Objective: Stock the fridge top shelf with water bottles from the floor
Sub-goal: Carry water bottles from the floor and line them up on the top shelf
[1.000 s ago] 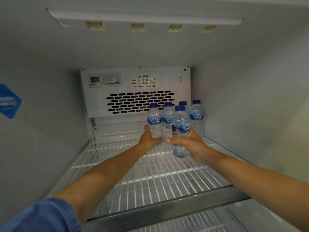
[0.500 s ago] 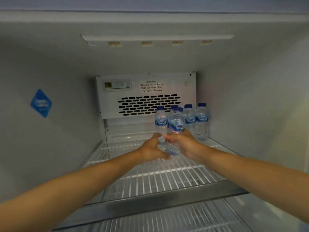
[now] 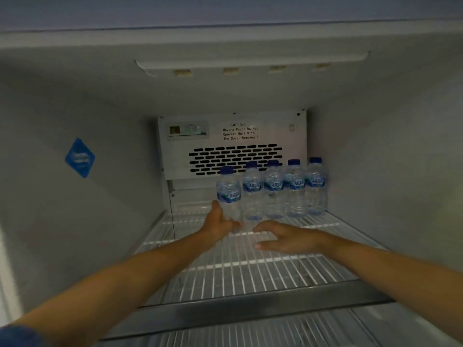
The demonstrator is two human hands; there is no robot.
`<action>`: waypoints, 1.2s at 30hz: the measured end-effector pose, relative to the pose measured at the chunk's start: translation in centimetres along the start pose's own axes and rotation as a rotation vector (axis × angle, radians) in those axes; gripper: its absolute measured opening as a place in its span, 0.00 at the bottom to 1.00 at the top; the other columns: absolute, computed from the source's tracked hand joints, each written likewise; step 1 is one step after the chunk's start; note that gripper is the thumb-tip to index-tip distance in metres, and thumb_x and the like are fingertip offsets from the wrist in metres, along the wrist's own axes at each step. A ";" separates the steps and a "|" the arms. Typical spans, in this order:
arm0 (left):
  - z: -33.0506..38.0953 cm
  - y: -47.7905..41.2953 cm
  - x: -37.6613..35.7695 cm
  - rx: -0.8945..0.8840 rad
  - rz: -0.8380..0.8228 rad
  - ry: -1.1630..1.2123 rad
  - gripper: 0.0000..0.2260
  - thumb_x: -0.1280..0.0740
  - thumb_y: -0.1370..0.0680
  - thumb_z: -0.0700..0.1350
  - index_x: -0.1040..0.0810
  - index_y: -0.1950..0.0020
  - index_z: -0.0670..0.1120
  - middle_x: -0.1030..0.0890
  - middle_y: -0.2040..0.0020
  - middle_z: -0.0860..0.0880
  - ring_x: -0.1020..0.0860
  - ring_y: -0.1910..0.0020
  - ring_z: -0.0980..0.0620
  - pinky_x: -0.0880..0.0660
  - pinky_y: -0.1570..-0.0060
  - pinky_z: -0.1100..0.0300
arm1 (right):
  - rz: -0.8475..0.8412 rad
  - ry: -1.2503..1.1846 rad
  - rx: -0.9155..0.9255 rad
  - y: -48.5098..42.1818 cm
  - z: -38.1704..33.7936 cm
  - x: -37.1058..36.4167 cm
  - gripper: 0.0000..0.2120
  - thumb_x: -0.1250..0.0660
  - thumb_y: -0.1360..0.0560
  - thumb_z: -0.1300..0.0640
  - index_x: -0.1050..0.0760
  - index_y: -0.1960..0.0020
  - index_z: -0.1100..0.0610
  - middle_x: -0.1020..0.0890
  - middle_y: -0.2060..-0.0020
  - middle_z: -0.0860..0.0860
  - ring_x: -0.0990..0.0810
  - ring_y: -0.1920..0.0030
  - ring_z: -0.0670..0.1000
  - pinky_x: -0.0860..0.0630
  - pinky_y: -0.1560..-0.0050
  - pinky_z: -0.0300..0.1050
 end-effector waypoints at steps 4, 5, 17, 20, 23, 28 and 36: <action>-0.7 -2.0 0.2 0.052 0.010 0.036 0.31 0.24 0.33 0.35 0.38 0.37 0.45 0.24 0.40 0.41 0.23 0.43 0.43 0.22 0.48 0.51 | -0.087 0.126 -0.006 -0.2 -0.4 -0.6 0.35 0.44 0.22 0.37 0.52 0.22 0.49 0.52 0.22 0.44 0.44 0.25 0.50 0.45 0.26 0.43; -0.7 -2.4 0.1 0.051 0.008 0.033 0.31 0.24 0.32 0.35 0.38 0.38 0.45 0.24 0.40 0.41 0.23 0.45 0.44 0.22 0.52 0.53 | -0.104 0.150 -0.006 -0.1 -0.5 -0.6 0.35 0.45 0.22 0.37 0.54 0.22 0.48 0.54 0.22 0.44 0.47 0.24 0.49 0.48 0.26 0.43; -2.1 -5.6 -0.7 0.076 -0.042 0.067 0.31 0.25 0.31 0.35 0.38 0.34 0.43 0.25 0.41 0.46 0.25 0.41 0.47 0.25 0.40 0.50 | -0.120 0.183 0.010 -0.5 0.2 -0.4 0.36 0.44 0.23 0.36 0.55 0.21 0.47 0.56 0.22 0.43 0.51 0.23 0.47 0.51 0.25 0.43; -2.4 -5.7 -0.6 0.096 -0.063 0.077 0.33 0.24 0.33 0.36 0.36 0.32 0.44 0.23 0.39 0.44 0.24 0.40 0.46 0.25 0.39 0.46 | -0.120 0.182 0.005 -0.6 0.2 -0.3 0.36 0.43 0.22 0.37 0.54 0.22 0.47 0.55 0.22 0.42 0.49 0.23 0.47 0.50 0.25 0.43; -2.2 -5.4 -0.5 0.097 -0.040 0.080 0.31 0.25 0.32 0.34 0.34 0.33 0.43 0.23 0.42 0.46 0.24 0.41 0.46 0.25 0.39 0.47 | -0.123 0.176 0.002 -0.6 0.2 -0.3 0.36 0.43 0.23 0.37 0.54 0.22 0.46 0.55 0.23 0.42 0.48 0.24 0.47 0.49 0.25 0.42; -2.1 -5.4 -0.3 0.121 -0.049 0.120 0.30 0.24 0.34 0.33 0.32 0.35 0.41 0.23 0.43 0.45 0.23 0.42 0.46 0.23 0.42 0.51 | -0.120 0.170 -0.008 -0.8 0.2 -0.3 0.36 0.43 0.23 0.37 0.54 0.22 0.46 0.56 0.23 0.41 0.48 0.24 0.47 0.49 0.26 0.41; -2.3 -5.0 -0.3 0.118 -0.093 0.120 0.30 0.27 0.31 0.32 0.35 0.33 0.45 0.22 0.41 0.45 0.24 0.41 0.47 0.25 0.39 0.52 | -0.133 0.135 -0.027 -0.9 0.7 -0.3 0.36 0.42 0.23 0.37 0.54 0.22 0.45 0.57 0.22 0.42 0.49 0.23 0.47 0.50 0.31 0.37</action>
Point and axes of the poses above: each hand's wrist, its own y-axis away from the middle knuckle, its own x-axis out of the back of the hand, z = x × y, the point moved 5 cm from there along -y, towards the middle knuckle
